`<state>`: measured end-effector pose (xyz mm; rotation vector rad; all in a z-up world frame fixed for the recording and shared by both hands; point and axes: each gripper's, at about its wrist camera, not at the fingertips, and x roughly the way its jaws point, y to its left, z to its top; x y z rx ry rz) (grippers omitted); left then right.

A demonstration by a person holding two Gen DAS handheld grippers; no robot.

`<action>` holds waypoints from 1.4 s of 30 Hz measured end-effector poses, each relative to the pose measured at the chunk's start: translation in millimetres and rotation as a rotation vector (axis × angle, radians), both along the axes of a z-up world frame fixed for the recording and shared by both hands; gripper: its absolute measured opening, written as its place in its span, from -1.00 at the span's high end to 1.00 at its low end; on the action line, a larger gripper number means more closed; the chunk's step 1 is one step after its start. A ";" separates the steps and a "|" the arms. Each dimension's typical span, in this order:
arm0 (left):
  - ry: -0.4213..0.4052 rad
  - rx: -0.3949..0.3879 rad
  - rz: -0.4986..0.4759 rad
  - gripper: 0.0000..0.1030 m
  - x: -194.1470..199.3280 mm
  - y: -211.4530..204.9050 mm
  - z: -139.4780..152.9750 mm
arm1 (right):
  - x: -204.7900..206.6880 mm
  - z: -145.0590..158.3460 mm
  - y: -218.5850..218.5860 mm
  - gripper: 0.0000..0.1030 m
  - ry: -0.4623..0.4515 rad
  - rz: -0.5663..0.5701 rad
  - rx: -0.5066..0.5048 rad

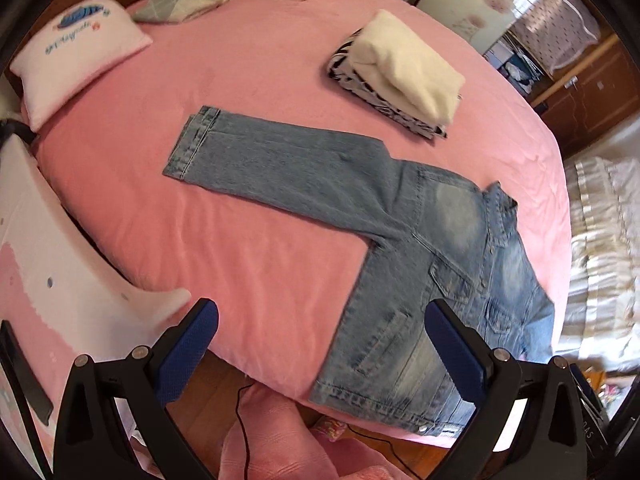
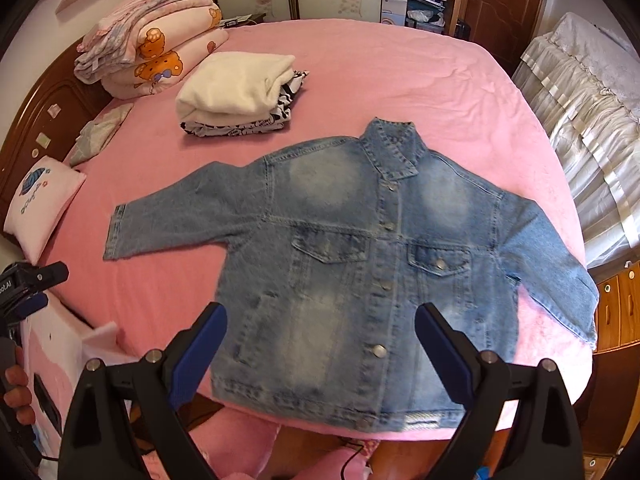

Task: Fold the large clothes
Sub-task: 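Move the left gripper to the cuff of the denim jacket sleeve, then close the left gripper on the sleeve cuff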

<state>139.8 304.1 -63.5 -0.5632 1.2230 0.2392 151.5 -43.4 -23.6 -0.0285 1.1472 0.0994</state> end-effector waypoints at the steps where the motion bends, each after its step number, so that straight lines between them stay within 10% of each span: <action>1: 0.008 -0.016 0.009 -0.98 4.9 12.1 -6.9 | 7.7 -1.5 11.0 -0.85 0.003 -0.007 -0.003; 18: 0.073 -0.044 0.355 -0.98 81.0 207.3 -183.6 | 129.8 -107.0 155.5 -0.85 0.107 0.010 -0.022; 33: 0.060 -0.121 0.610 -0.82 65.6 247.9 -286.4 | 168.8 -203.9 165.5 -0.85 0.204 -0.028 -0.073; 42: 0.017 -0.070 0.628 0.14 78.0 244.8 -291.1 | 167.8 -213.9 158.1 -0.85 0.238 -0.076 -0.048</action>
